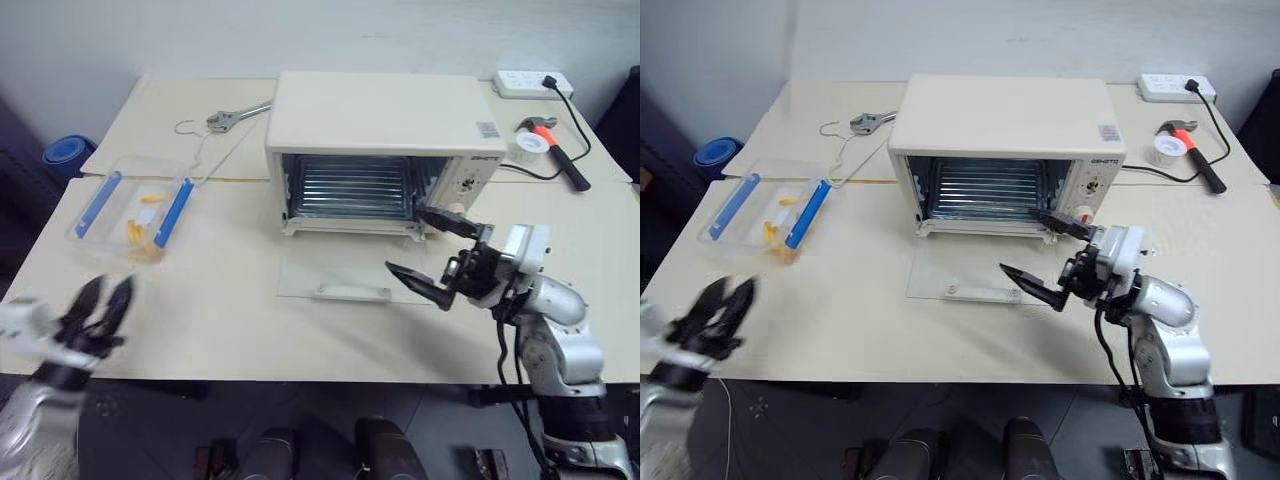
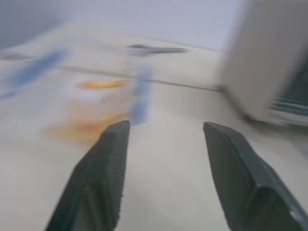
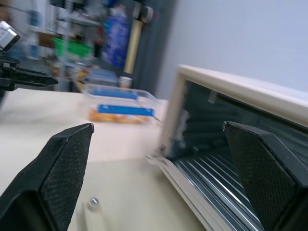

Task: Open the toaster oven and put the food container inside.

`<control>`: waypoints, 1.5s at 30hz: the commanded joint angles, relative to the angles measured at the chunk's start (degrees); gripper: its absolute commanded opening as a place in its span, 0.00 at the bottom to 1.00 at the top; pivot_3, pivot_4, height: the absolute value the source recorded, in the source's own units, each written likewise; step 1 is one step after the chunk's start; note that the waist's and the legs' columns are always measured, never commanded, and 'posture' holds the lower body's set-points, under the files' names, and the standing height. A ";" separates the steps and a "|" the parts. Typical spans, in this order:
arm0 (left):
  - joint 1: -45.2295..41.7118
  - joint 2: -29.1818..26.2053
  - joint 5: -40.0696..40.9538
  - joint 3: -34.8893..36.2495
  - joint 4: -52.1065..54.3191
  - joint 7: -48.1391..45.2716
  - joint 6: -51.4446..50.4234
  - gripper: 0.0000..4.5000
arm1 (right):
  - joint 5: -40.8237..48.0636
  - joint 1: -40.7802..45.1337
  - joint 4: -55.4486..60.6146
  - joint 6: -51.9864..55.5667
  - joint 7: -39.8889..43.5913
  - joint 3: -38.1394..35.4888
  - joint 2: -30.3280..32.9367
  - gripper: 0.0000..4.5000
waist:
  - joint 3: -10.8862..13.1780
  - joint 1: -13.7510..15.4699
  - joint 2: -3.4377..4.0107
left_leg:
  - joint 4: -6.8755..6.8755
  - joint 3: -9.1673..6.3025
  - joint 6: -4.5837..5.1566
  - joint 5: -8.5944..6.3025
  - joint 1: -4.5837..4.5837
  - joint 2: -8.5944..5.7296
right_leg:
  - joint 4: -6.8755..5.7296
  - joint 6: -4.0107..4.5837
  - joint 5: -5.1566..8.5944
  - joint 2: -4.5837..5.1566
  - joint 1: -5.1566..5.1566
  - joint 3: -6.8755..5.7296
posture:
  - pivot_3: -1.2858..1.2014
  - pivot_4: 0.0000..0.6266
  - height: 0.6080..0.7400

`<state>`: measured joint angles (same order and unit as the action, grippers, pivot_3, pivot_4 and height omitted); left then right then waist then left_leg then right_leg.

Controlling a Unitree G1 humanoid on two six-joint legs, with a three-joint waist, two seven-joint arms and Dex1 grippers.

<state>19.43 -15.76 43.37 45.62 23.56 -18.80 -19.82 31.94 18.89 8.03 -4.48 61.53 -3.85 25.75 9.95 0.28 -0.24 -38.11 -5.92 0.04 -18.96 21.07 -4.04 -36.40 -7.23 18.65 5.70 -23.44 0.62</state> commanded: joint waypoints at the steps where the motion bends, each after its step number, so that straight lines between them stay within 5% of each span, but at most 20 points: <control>1: 2.36 1.29 4.49 5.53 3.51 6.49 -0.16 0.85 | 0.20 2.81 -1.41 -2.48 2.31 1.36 -1.58 1.00 | -0.01 0.81 -0.04 | -0.03 -0.04 0.00 0.00 0.00 -0.04 | 0.02 0.00 0.00 0.01 0.05 0.00 | 0.52 0.24 1.00; 4: 1.02 0.31 6.00 6.41 4.80 13.33 -2.34 0.99 | -0.23 4.22 -2.86 -3.29 3.59 2.18 -2.17 1.00 | -0.05 1.50 -0.10 | -0.08 -0.20 0.00 0.01 0.01 -0.10 | 0.06 0.03 -0.02 0.05 0.13 -0.03 | 0.52 0.24 1.00; 10: -7.50 -9.54 20.22 4.38 4.81 27.42 -16.36 0.99 | -0.82 5.12 -3.82 -3.20 4.53 2.98 -1.85 1.00 | -0.07 0.99 -0.14 | -0.04 -0.24 -0.05 0.02 0.00 -0.10 | -0.09 0.04 -0.02 0.03 0.04 -0.01 | 0.52 0.24 1.00; 13: -13.85 -16.96 23.37 3.28 -0.81 43.81 -27.88 0.99 | -1.47 5.03 -3.97 -2.72 3.84 3.15 -1.82 1.00 | -0.07 0.66 -0.13 | -0.01 -0.23 -0.08 0.03 -0.02 -0.07 | -0.21 0.05 -0.02 0.00 -0.03 0.01 | 0.52 0.24 1.00; 19: -32.74 -19.54 32.38 -1.03 -11.31 55.19 -31.89 0.99 | -2.42 3.02 -2.88 -2.42 3.34 4.64 -2.30 1.00 | -0.09 -0.15 -0.24 | -0.03 -0.19 -0.14 0.05 0.06 -0.06 | -0.42 0.06 -0.02 -0.06 -0.21 -0.15 | 0.52 0.24 1.00; 31: -49.05 -19.19 21.34 -9.21 -29.92 58.38 -33.53 0.99 | -2.82 -0.01 -1.21 -3.13 2.18 5.42 -3.21 1.00 | -0.10 -0.51 -0.24 | -0.05 -0.11 -0.15 0.03 0.03 -0.15 | -0.52 0.06 -0.02 -0.08 -0.37 -0.16 | 0.52 0.24 1.00; 35: -51.47 -18.81 18.39 -9.07 -32.71 58.18 -33.63 0.79 | -3.20 -0.07 -1.61 -3.90 1.80 4.85 -3.23 1.00 | -0.10 -0.44 -0.25 | -0.07 -0.11 -0.15 0.03 0.03 -0.16 | -0.53 0.06 -0.02 -0.07 -0.35 -0.16 | 0.52 0.24 1.00; 45: -52.51 -21.06 14.89 -5.29 -34.97 57.01 -36.51 0.12 | -3.39 0.67 -3.12 -5.28 1.01 3.97 -2.84 1.00 | -0.10 -0.63 -0.25 | -0.06 -0.10 -0.16 0.03 0.02 -0.15 | -0.54 0.05 -0.02 -0.07 -0.38 -0.15 | 0.52 0.24 1.00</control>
<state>-32.30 -35.13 58.95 38.39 -12.23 38.68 -56.44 28.14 19.00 4.06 -8.77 62.92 1.73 22.69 9.85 -0.35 -0.49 -38.16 -6.02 -0.12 -18.93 21.09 -4.19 -36.95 -7.17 18.63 5.64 -23.83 0.47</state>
